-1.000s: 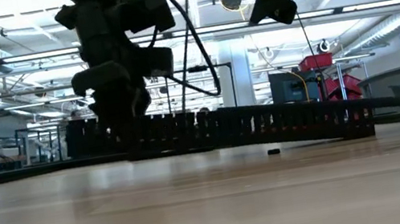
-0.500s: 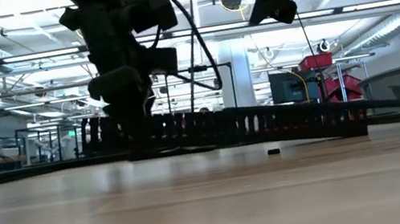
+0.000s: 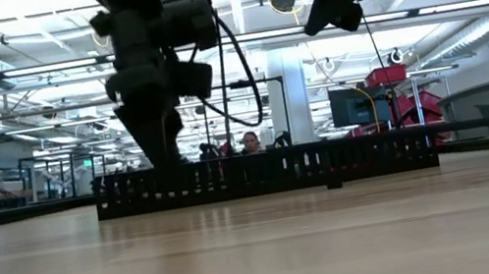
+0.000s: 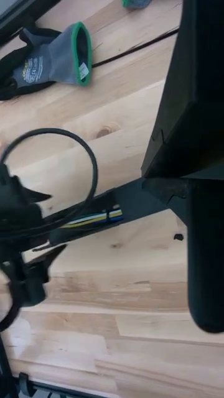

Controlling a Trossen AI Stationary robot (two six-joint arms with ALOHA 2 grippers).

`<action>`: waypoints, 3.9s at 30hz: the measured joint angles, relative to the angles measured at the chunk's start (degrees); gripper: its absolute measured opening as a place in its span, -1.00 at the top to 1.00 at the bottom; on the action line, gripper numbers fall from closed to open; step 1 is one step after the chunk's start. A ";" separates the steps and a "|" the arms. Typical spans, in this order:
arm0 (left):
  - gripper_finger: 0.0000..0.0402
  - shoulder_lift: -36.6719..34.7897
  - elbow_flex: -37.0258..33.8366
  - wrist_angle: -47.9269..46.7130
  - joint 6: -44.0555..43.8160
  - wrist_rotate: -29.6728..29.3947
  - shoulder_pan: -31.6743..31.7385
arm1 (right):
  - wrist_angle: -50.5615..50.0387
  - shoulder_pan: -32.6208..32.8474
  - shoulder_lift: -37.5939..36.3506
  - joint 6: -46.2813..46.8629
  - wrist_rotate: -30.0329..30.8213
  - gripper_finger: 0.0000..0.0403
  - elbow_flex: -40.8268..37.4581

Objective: Ziptie cables
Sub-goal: Close the black cable duct

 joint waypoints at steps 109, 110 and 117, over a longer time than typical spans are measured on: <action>-0.39 4.28 -9.43 43.34 -3.95 -15.84 -6.54 | -7.07 0.36 0.22 3.42 -0.28 1.00 -0.07; -0.39 4.28 -9.43 42.98 -3.93 -15.84 -6.44 | -7.06 0.37 0.22 3.42 -0.28 1.00 -0.07; -0.39 4.28 -9.43 42.89 -2.55 -15.53 -5.31 | -6.79 0.35 0.22 3.42 -0.28 1.00 -0.07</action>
